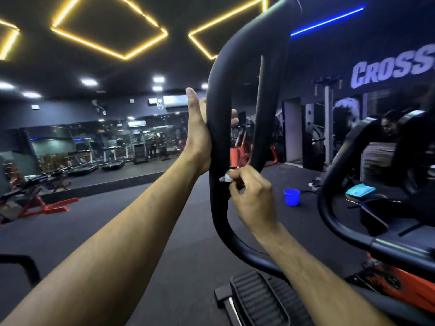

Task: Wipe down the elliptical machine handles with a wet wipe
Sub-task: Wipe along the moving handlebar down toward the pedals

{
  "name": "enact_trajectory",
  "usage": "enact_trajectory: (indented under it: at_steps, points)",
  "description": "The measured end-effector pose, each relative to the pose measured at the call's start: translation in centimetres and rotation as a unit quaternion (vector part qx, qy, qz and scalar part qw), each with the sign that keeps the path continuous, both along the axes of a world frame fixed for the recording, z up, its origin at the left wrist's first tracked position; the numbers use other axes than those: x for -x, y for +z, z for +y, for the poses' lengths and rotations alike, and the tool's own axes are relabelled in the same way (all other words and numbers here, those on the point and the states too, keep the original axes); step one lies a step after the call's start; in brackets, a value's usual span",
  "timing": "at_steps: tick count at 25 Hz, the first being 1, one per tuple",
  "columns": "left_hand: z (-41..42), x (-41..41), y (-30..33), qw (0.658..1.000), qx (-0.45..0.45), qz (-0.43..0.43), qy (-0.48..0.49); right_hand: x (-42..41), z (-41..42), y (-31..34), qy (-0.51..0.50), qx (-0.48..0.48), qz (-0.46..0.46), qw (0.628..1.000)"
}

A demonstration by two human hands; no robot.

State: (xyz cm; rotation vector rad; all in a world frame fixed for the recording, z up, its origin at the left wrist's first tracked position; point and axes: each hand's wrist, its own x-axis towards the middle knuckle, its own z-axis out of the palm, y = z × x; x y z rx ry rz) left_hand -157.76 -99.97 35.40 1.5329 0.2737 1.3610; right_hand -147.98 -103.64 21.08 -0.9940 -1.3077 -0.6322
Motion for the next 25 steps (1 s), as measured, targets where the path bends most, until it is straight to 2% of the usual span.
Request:
enact_trajectory:
  at_steps: [2, 4, 7, 9, 12, 14, 20, 23, 25]
  points:
    - [1.0, 0.8, -1.2, 0.997, 0.019, -0.015, -0.076, 0.8, -0.6, -0.8, -0.052, 0.011, -0.029, 0.998]
    - [2.4, 1.5, -4.3, 0.989, 0.069, 0.004, -0.127, 1.4, -1.3, -1.3, -0.061, 0.016, -0.054, 0.997]
    - [3.7, 1.6, -9.6, 0.98, 0.121, 0.084, -0.13, 1.3, -3.0, -0.2, -0.046, -0.006, -0.022, 0.999]
    - [4.4, 1.4, -11.0, 0.976, 0.11, 0.144, -0.119, 1.5, -4.1, 2.8, -0.074, -0.063, 0.026, 0.995]
    - [4.7, 1.0, -10.9, 0.976, 0.085, 0.147, -0.135, 2.7, -3.5, 7.2, -0.125, -0.124, 0.057, 0.983]
    - [4.7, 1.1, -11.0, 0.972, 0.099, 0.129, -0.168, 4.1, -2.1, 6.6, -0.166, -0.134, 0.057, 0.975]
    - [6.4, 1.1, -11.7, 0.959, 0.093, 0.133, -0.232, 5.8, -0.6, -2.3, -0.217, -0.027, 0.004, 0.976]
    - [7.3, 0.7, -12.0, 0.955, 0.081, 0.149, -0.243, 6.5, -1.9, -0.7, -0.218, 0.007, 0.002, 0.976]
    - [7.1, 0.6, -12.1, 0.957, 0.073, 0.156, -0.235, 7.2, -3.4, 2.4, -0.241, -0.034, -0.009, 0.97]
